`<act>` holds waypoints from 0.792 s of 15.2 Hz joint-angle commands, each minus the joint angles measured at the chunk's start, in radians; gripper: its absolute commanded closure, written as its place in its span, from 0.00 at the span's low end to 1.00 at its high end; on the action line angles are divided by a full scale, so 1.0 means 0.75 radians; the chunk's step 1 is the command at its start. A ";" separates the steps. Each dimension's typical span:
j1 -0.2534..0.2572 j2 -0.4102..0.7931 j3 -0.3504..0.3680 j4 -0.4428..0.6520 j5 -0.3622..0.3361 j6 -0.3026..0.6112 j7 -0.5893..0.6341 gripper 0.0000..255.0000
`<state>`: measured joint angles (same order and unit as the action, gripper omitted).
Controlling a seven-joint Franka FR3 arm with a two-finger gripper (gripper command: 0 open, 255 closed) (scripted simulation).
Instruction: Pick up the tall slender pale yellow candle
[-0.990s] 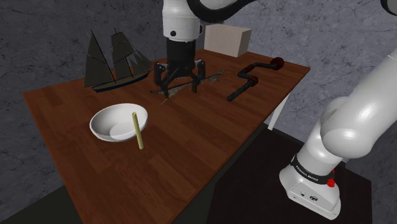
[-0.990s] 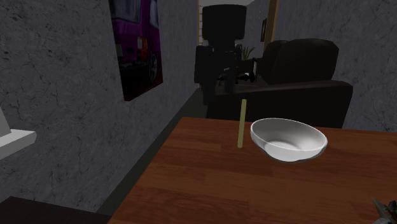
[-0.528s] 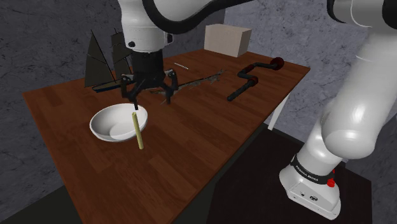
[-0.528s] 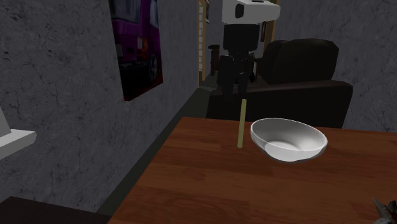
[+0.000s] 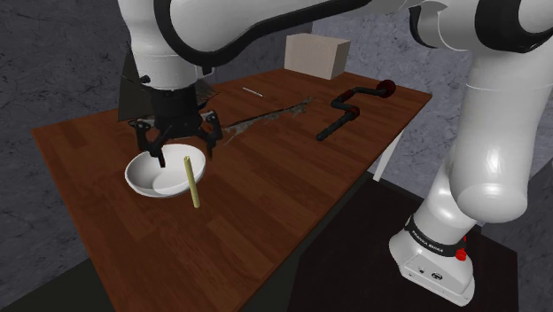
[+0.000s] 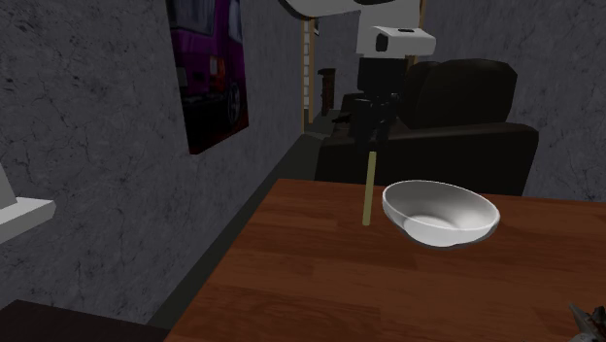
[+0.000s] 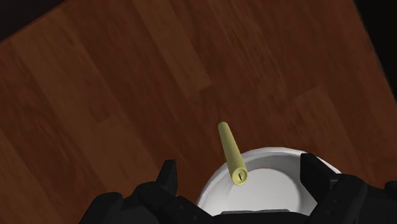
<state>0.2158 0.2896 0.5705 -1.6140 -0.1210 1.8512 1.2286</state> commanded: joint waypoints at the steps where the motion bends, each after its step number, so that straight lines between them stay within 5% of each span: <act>1: 0.001 0.010 -0.002 -0.030 -0.007 0.039 0.004 0.00; 5: 0.001 0.019 -0.005 -0.065 -0.012 0.082 0.007 0.00; 6: 0.000 0.017 -0.005 -0.068 -0.012 0.083 0.007 1.00; 12: 0.000 0.017 -0.005 -0.068 -0.012 0.083 0.007 1.00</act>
<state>0.2159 0.3024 0.5668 -1.6650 -0.1298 1.9135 1.2340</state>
